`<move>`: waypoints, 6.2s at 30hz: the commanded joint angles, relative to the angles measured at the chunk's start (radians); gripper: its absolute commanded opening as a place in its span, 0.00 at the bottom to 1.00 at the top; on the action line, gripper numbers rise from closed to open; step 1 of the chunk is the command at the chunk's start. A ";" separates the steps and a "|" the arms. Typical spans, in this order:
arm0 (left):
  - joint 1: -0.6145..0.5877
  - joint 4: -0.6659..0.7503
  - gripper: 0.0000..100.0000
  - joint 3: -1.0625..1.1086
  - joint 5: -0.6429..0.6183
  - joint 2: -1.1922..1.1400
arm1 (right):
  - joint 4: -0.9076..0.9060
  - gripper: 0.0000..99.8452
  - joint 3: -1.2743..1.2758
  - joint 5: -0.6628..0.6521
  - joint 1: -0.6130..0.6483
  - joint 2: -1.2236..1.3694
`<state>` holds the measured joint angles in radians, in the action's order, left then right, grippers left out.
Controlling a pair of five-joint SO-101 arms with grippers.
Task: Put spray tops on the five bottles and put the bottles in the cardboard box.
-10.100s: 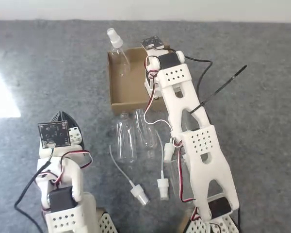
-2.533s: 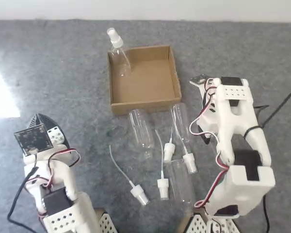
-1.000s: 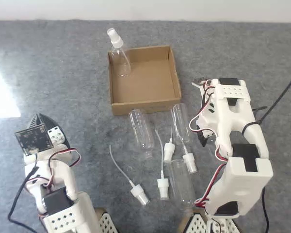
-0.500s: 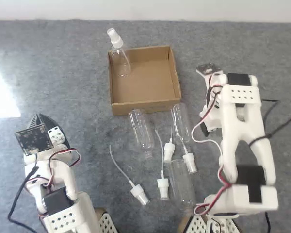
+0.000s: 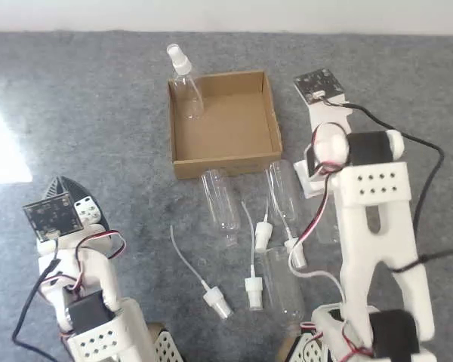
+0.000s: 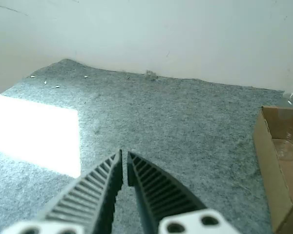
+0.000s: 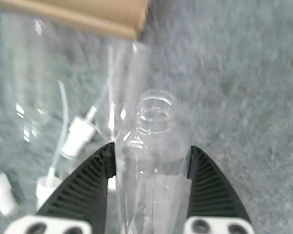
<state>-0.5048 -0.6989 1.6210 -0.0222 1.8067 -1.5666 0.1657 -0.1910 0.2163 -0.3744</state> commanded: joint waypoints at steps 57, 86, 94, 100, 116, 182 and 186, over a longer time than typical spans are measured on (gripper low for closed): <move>0.338 -0.496 0.01 -0.406 0.549 0.012 | 0.759 0.09 0.694 0.414 -0.331 -0.538; 0.540 -0.787 0.16 -0.694 1.180 -0.950 | 0.774 0.09 0.692 0.443 -0.429 -0.536; 0.775 -0.842 0.16 -0.696 1.257 -1.126 | 0.786 0.09 0.692 0.442 -0.444 -0.536; 0.918 -0.848 0.16 -0.691 1.257 -1.197 | 0.786 0.09 0.692 0.442 -0.446 -0.536; 1.162 -0.779 0.16 -0.694 1.215 -1.366 | 0.799 0.10 0.692 0.440 -0.446 -0.536; 0.735 -0.738 0.16 -0.892 1.131 -1.755 | 0.792 0.10 0.694 0.439 -0.444 -0.536; 0.738 -0.735 0.17 -0.898 1.131 -1.755 | 0.792 0.10 0.694 0.439 -0.444 -0.536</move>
<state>0.2424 -1.4231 0.7679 1.0963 0.0483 -0.7902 0.8700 0.2463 -0.2148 -0.8899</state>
